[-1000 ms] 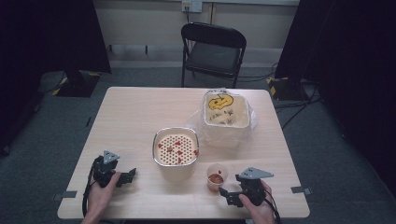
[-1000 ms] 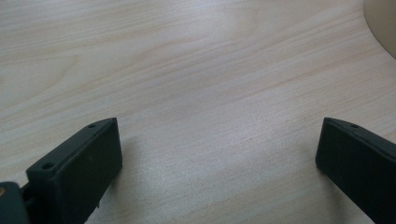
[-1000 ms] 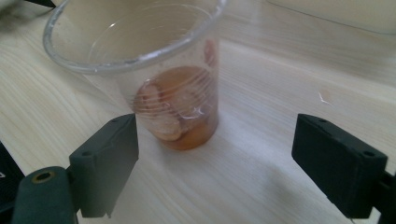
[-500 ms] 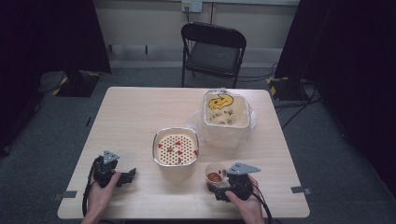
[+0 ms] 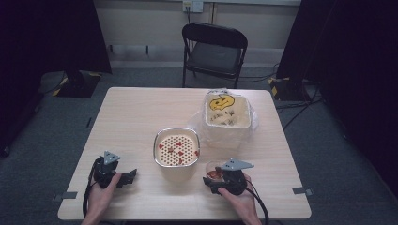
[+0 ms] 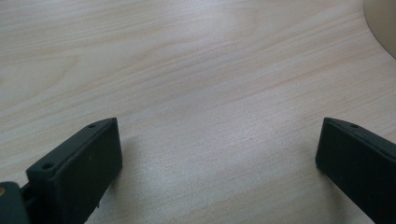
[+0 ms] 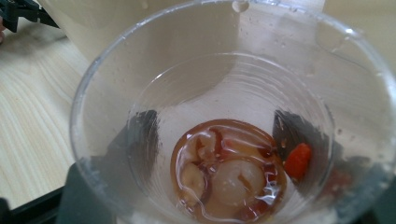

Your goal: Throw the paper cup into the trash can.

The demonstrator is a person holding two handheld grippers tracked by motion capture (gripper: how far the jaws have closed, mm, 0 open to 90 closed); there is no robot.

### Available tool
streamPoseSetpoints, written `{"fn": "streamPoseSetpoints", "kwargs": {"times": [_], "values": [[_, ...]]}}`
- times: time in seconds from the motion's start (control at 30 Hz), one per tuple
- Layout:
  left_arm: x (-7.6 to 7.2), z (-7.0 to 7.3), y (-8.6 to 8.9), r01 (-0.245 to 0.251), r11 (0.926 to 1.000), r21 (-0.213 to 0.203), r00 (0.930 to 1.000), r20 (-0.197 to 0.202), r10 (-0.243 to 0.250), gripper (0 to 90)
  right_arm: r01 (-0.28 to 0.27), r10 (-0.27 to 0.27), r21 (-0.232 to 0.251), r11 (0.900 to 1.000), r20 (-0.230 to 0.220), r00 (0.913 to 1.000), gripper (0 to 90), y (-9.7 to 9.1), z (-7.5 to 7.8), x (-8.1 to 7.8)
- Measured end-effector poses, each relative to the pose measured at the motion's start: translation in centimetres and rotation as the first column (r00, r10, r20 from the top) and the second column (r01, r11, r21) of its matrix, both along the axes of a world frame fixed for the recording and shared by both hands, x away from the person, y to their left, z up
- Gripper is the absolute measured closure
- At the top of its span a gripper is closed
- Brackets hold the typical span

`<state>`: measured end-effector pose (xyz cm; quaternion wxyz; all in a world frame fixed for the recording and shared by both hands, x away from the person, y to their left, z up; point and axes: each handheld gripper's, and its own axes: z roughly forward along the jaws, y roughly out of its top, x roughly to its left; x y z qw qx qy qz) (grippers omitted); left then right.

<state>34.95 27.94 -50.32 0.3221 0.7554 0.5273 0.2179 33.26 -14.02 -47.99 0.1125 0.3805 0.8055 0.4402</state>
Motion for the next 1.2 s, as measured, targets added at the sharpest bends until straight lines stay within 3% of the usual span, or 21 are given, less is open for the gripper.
{"fn": "streamPoseSetpoints", "kwargs": {"times": [0.2, 0.6, 1.2], "values": [[0.0, 0.0, 0.0, 0.0, 1.0, -0.001, 1.0, 0.0, 0.0, 0.0, 0.009, -0.009, -0.003, 1.0, 0.016, 0.9998, 37.2, -0.2, 0.3, -0.1], [0.0, 0.0, 0.0, 0.0, 1.0, -0.001, 1.0, 0.0, 0.0, 0.0, 0.052, -0.056, 0.044, 0.9977, 0.081, 0.9952, 38.5, -1.8, 2.4, -0.2], [0.0, 0.0, 0.0, 0.0, 1.0, -0.001, 1.0, 0.0, 0.0, 0.0, 0.094, -0.116, 0.115, 0.989, 0.203, 0.9723, 39.5, -2.4, 7.1, 0.7]]}}
